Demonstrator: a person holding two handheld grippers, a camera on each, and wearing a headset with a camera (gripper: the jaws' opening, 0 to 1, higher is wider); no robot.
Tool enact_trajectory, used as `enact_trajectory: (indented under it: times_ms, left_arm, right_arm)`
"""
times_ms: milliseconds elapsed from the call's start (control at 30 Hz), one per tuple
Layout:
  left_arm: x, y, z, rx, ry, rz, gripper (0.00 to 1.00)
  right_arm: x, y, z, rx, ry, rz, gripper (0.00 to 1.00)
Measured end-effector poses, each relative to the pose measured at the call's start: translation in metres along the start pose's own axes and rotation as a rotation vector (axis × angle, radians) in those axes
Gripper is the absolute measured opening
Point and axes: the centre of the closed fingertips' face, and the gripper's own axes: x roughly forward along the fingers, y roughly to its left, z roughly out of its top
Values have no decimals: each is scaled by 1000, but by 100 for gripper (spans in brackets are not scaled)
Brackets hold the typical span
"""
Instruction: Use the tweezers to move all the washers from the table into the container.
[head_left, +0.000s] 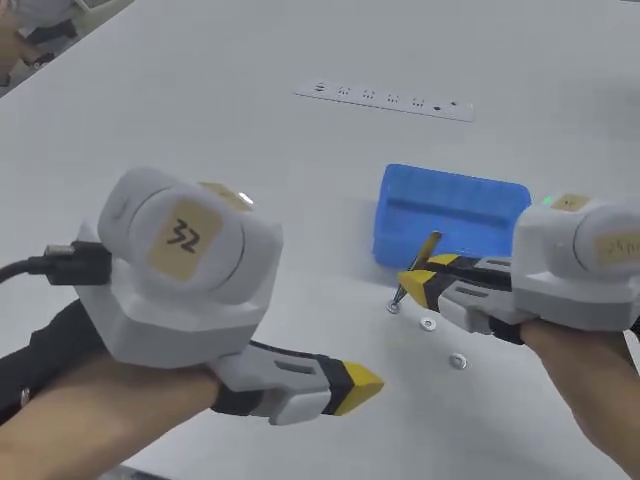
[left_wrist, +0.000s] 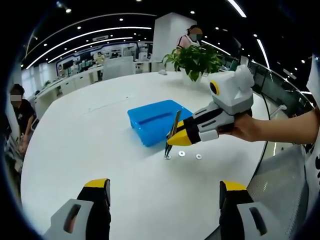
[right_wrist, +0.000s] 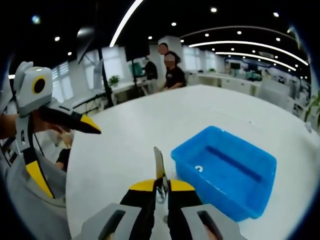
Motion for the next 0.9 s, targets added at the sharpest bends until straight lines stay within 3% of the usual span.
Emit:
enact_trajectory:
  times_ms: [267, 533, 733, 900]
  left_arm:
    - [-2, 1, 0, 2, -2, 2, 93]
    - [-4, 3, 2, 3, -11, 12, 97]
    - [-5, 4, 2, 4, -12, 17, 99]
    - [-5, 5, 3, 7, -18, 20, 99]
  right_arm:
    - [-8, 2, 10, 10, -12, 2, 4]
    - [-28, 8, 44, -23, -72, 0, 4]
    - [-38, -1, 70, -44, -131, -33, 4]
    - [-39, -14, 80, -36, -159, -62, 4]
